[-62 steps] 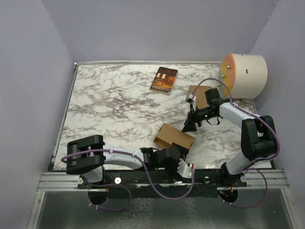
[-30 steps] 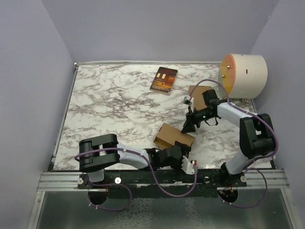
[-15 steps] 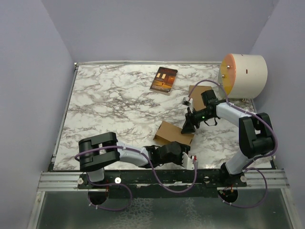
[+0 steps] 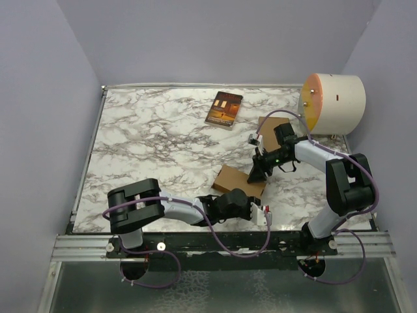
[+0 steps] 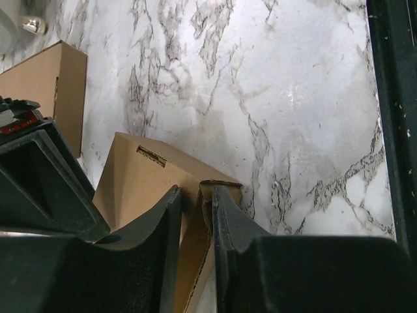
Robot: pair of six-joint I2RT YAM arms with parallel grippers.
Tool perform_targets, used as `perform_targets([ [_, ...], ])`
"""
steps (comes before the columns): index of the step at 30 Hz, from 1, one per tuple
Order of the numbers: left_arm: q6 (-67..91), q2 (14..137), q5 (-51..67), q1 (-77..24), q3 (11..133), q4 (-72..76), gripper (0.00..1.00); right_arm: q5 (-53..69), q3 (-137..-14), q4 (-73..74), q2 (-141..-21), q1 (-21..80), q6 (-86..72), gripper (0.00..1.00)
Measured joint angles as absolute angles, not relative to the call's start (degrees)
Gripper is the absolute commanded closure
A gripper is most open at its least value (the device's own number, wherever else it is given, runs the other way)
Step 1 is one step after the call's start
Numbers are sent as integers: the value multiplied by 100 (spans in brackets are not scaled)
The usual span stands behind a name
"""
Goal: Fold the paper box
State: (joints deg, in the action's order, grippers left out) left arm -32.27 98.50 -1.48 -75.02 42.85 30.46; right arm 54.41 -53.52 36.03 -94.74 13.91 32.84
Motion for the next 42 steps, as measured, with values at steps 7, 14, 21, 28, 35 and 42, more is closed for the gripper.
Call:
perform_targets([
  [7, -3030, 9861, 56, -7459, 4425, 2906, 55, 5406, -5352, 3603, -9480, 1393, 3284, 55],
  [14, -2665, 9692, 377, -7402, 4451, 2554, 39, 5404, -5352, 3612, -9500, 1404, 3282, 55],
  [21, -2383, 8877, 460, -7352, 4165, 2427, 24, 5404, -5352, 3612, -9500, 1420, 3282, 54],
  [28, -3030, 8265, 554, -7231, 3503, 2344, 20, 5404, -5352, 3618, -9500, 1420, 3284, 54],
  [35, -3802, 8901, 731, -7238, 3664, 2598, 24, 5404, -5352, 3623, -9504, 1420, 3284, 55],
  [42, -4211, 9522, 657, -7238, 4099, 2641, 44, 5404, -5352, 3623, -9511, 1420, 3284, 56],
])
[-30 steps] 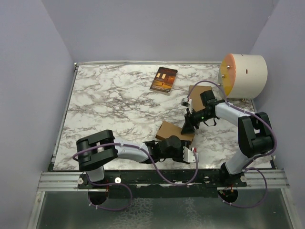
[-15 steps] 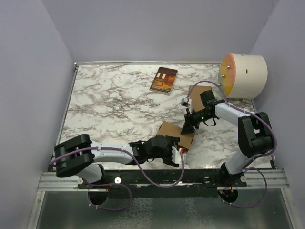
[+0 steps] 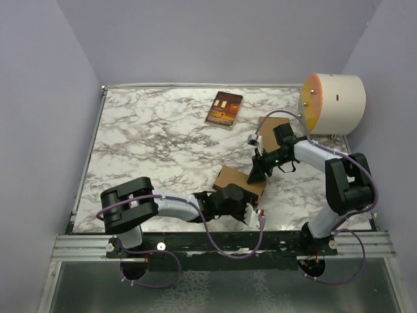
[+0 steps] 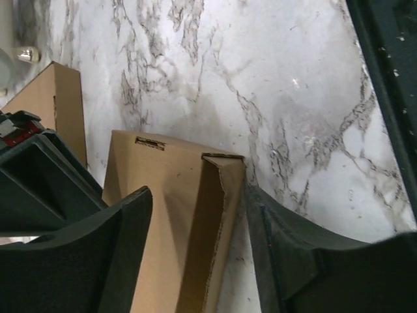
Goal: Fold the paper box
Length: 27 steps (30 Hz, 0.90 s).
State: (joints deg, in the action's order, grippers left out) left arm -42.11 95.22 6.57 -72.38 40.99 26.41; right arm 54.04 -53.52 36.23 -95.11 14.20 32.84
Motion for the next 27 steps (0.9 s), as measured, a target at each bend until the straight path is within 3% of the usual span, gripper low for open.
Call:
perform_targets([
  [4, -4324, 9603, 585, -7238, 4180, 2679, 51, 5398, -5352, 3618, -9524, 1426, 3291, 64],
  [7, -4348, 9655, 569, -7238, 4180, 2720, 52, 5384, -5352, 3610, -9539, 1446, 3297, 68],
  [21, -4121, 9988, 550, -7260, 4241, 3227, 53, 5367, -5411, 3575, -9612, 1708, 3317, 71],
  [27, -4014, 10095, 548, -7260, 4244, 3463, 37, 5365, -5411, 3562, -9612, 1758, 3315, 71],
])
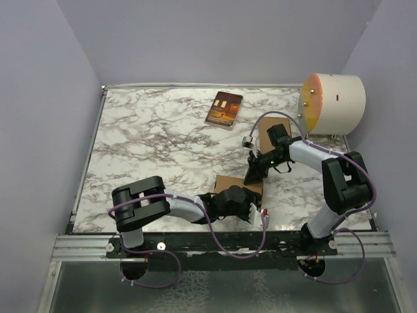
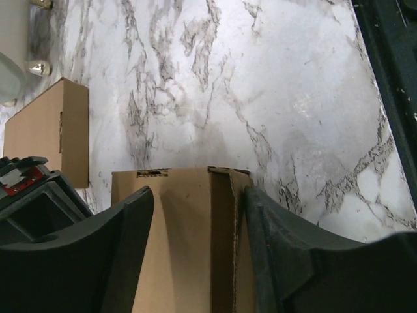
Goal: Fold the paper box
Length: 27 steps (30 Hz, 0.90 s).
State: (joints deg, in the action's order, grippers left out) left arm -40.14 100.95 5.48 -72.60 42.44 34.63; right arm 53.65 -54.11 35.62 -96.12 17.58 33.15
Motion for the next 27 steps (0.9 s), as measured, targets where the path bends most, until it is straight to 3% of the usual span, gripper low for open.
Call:
perform_targets([
  [6, -4051, 10101, 596, -7260, 4239, 3704, 31, 5367, -5422, 3564, -9638, 1769, 3308, 71],
  [16, -4351, 10291, 873, -7236, 4366, 3752, 37, 5369, -5424, 3568, -9640, 1769, 3304, 71],
  [20, -4357, 10379, 1004, -7177, 4445, 3651, 50, 5369, -5424, 3568, -9644, 1769, 3306, 72],
  [27, -4298, 10390, 1238, -7094, 4565, 3444, 64, 5367, -5428, 3568, -9649, 1769, 3304, 73],
])
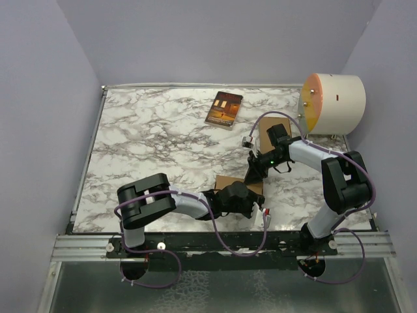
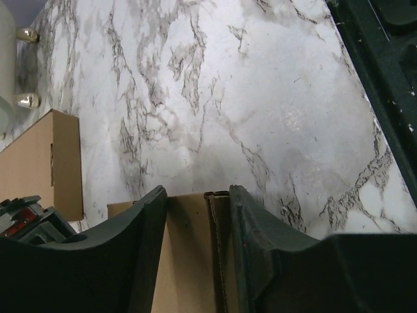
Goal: Fold the paper box
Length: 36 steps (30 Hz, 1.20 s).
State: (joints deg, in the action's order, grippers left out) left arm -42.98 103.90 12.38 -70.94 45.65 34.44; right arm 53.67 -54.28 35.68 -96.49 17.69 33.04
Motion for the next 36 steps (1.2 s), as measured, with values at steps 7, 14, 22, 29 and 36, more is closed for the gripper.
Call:
perform_targets([
  [7, -4099, 10418, 1376, -7024, 4648, 3389, 63, 5367, -5428, 3564, -9657, 1769, 3304, 73],
  [14, -3795, 10416, 1481, -6991, 4668, 3395, 40, 5367, -5433, 3573, -9668, 1776, 3295, 73],
  [22, -3033, 9478, 1562, -6934, 4456, 3129, 29, 5369, -5435, 3597, -9688, 1806, 3280, 73],
  [29, -1096, 8318, 1330, -6713, 4300, 2659, 29, 5369, -5435, 3599, -9688, 1806, 3280, 73],
  [36, 2449, 7601, 1081, -6287, 3363, 2945, 30, 5367, -5437, 3601, -9688, 1806, 3280, 73],
])
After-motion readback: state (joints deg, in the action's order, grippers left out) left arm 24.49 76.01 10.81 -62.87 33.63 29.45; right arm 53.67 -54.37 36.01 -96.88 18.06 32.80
